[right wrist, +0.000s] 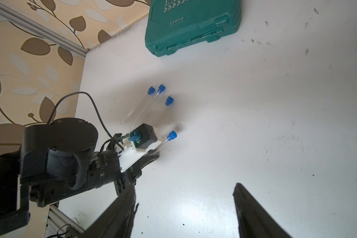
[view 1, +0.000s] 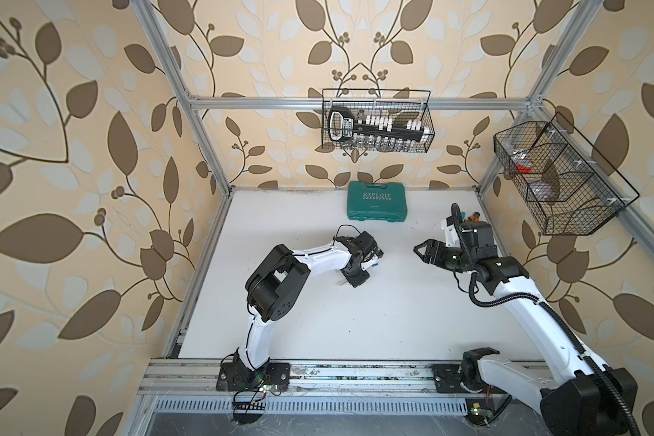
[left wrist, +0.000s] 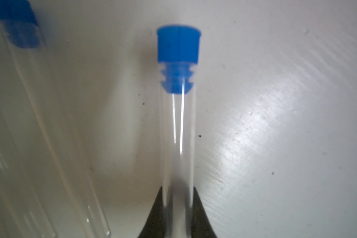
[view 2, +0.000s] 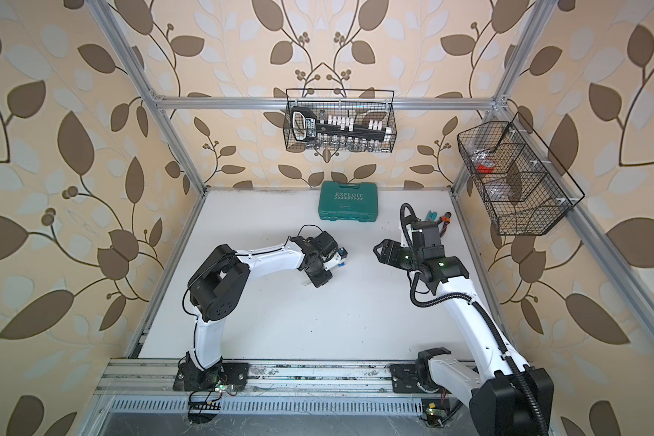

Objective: Insert stoppers into test tubes
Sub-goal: Place the test tube at the center of the board.

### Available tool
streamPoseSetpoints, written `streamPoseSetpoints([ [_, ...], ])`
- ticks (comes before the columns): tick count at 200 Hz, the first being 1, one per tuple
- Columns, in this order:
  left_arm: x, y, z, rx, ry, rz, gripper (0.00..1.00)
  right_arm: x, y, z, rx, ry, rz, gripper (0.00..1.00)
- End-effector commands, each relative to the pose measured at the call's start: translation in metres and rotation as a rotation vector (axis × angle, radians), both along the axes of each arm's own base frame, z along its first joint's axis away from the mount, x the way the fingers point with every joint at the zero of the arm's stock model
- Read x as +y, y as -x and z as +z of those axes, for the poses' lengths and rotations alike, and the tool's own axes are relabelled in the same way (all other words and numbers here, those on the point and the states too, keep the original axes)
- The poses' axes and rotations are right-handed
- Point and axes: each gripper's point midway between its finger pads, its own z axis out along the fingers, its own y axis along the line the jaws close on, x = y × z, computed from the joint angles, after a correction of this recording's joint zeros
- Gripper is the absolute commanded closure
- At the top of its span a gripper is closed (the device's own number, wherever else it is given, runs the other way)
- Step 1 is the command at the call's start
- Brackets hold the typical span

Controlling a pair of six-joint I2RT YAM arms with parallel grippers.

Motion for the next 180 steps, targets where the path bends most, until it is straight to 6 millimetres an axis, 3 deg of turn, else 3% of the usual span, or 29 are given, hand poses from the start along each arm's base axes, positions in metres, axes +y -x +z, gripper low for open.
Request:
streamPoseSetpoints([
  [1,0.0031,-0.0074,-0.0061,-0.003,-0.019,0.035,0.88,-0.0031,0.0049,-0.0073,0.015,0.018,0.001,0.28],
  [160,0.0042,-0.0125,-0.0102,-0.022,-0.034,0.043,0.78,-0.0007,0.0071,-0.0081,0.021,0.012,0.017,0.29],
  [180,0.0019,-0.0163,-0.0033,-0.041,-0.018,0.048,0.71,-0.0004,0.0072,-0.0076,0.02,0.009,0.018,0.29],
])
